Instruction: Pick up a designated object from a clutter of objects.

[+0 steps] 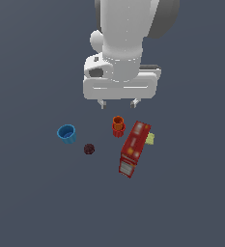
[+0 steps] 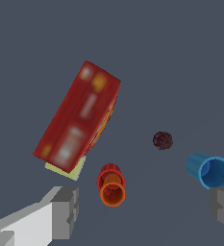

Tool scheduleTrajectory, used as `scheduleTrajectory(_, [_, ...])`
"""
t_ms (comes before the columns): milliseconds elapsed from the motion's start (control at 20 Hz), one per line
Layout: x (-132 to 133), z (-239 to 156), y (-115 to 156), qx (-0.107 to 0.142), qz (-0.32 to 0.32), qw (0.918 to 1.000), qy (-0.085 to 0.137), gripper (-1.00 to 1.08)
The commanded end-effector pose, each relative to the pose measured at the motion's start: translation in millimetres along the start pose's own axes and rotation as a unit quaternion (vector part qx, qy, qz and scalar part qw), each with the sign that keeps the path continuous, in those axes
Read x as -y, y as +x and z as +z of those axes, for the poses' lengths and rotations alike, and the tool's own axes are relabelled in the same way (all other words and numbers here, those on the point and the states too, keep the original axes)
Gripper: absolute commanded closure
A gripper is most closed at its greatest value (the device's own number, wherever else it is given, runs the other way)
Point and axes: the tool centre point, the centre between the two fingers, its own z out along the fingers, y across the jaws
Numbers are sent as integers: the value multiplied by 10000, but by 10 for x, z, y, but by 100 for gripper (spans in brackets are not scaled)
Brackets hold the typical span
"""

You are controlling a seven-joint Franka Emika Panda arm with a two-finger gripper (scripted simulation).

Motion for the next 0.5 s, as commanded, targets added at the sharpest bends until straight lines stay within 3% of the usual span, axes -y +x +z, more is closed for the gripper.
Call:
scheduleTrajectory(0, [0,0,0,0,0,10000,0,-92])
scheduleTrajectory(450, [100,22,-3,66,-68,9999,-136,-92])
